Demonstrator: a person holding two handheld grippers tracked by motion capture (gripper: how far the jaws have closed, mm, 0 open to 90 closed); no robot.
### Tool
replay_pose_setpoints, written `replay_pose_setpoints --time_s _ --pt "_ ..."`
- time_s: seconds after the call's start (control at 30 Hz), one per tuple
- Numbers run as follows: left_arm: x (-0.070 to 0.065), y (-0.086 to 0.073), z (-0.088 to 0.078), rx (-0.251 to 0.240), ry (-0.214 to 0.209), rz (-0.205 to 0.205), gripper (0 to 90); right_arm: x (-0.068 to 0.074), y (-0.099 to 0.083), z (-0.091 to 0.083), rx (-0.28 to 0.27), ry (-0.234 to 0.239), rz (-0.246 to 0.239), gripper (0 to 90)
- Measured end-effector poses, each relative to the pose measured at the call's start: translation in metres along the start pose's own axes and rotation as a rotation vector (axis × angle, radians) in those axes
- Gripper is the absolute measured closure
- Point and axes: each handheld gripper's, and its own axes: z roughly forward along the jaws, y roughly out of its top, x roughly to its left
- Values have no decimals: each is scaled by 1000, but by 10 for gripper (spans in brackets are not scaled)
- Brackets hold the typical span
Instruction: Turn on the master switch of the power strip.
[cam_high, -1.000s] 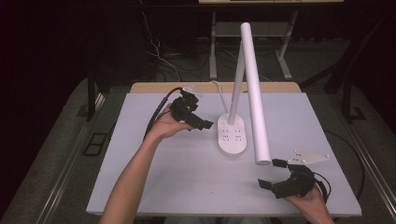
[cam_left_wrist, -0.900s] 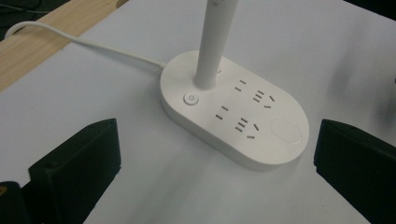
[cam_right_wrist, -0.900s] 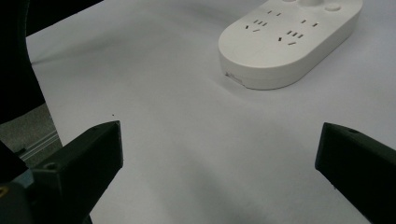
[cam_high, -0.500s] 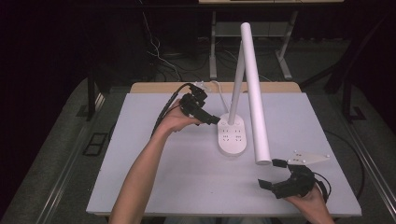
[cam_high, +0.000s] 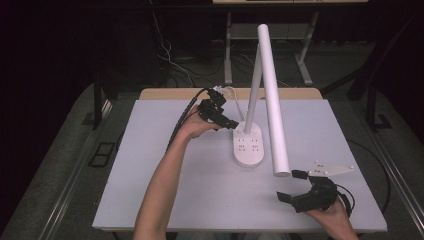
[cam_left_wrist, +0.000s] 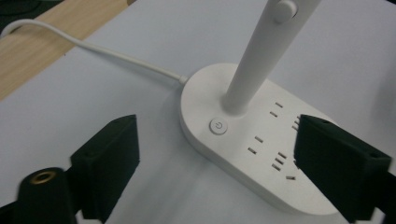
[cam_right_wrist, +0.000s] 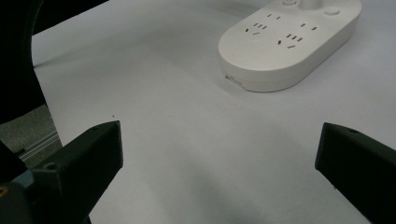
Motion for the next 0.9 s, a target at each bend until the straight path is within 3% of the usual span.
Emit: replay_pose_setpoints --time_s 0.03,0.2,0.3,0.43,0.9 --pt "-1 -1 2 -15 -5 -35 152 0 0 0 0 1 -1 3" --pt "6 -3 7 -1 -26 -46 246 1 1 1 -1 -1 0 3" --pt "5 -4 13 -26 -50 -91 298 1 1 1 -1 -1 -2 3" --pt "8 -5 15 -24 -60 -75 395 0 1 1 -1 -1 0 3" --pt "0 -5 35 -33 -69 -64 683 2 1 1 4 3 -3 3"
